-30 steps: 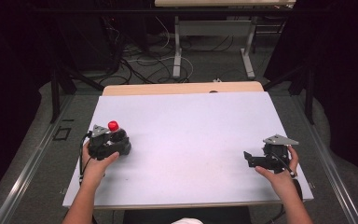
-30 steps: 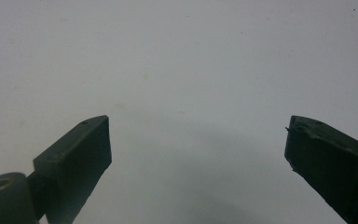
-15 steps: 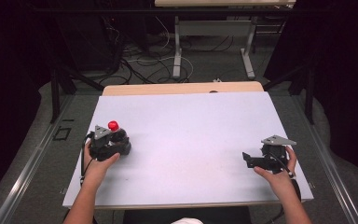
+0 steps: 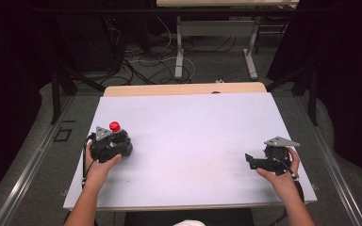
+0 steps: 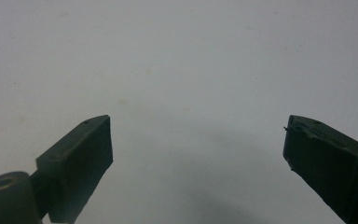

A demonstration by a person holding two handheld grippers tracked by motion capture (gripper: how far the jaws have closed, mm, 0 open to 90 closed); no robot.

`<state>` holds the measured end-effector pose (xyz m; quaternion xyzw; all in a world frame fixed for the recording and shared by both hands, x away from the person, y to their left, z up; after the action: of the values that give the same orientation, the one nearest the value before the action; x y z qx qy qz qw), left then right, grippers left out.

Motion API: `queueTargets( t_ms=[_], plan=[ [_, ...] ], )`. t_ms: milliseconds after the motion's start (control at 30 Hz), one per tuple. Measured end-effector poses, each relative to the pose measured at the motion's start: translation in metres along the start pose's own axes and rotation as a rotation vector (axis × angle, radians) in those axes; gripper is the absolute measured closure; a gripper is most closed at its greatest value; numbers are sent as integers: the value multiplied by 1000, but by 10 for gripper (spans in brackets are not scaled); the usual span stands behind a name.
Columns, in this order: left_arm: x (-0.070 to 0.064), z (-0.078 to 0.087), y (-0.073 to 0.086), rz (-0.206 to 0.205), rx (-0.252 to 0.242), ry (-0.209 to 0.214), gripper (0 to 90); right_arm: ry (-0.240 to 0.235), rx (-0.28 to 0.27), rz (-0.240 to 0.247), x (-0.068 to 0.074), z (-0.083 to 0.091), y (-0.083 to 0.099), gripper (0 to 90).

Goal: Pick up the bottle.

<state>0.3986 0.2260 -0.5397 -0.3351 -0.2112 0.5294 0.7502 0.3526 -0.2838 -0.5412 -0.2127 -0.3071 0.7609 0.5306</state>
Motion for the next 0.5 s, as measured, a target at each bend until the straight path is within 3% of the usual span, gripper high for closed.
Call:
queueTargets(
  t_ms=[200,500],
  plan=[
    [-3,8,-3,-5,-11,6,298,4,4,9,1,-1,0,77],
    [-21,22,-7,-64,-8,49,298,-2,-8,31,4,0,-1,124]
  ],
)
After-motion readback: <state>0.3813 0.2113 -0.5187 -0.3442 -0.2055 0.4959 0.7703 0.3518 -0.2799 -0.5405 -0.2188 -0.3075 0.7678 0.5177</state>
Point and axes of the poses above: each handheld gripper's, and its own axes: z roughly backward along the jaws, y roughly out of its underside, x roughly to its left, the point moved 4 cm from there along -z, roughly forward along the jaws, and after that the axes turned 8 degrees about x, right-handed, at the moved point
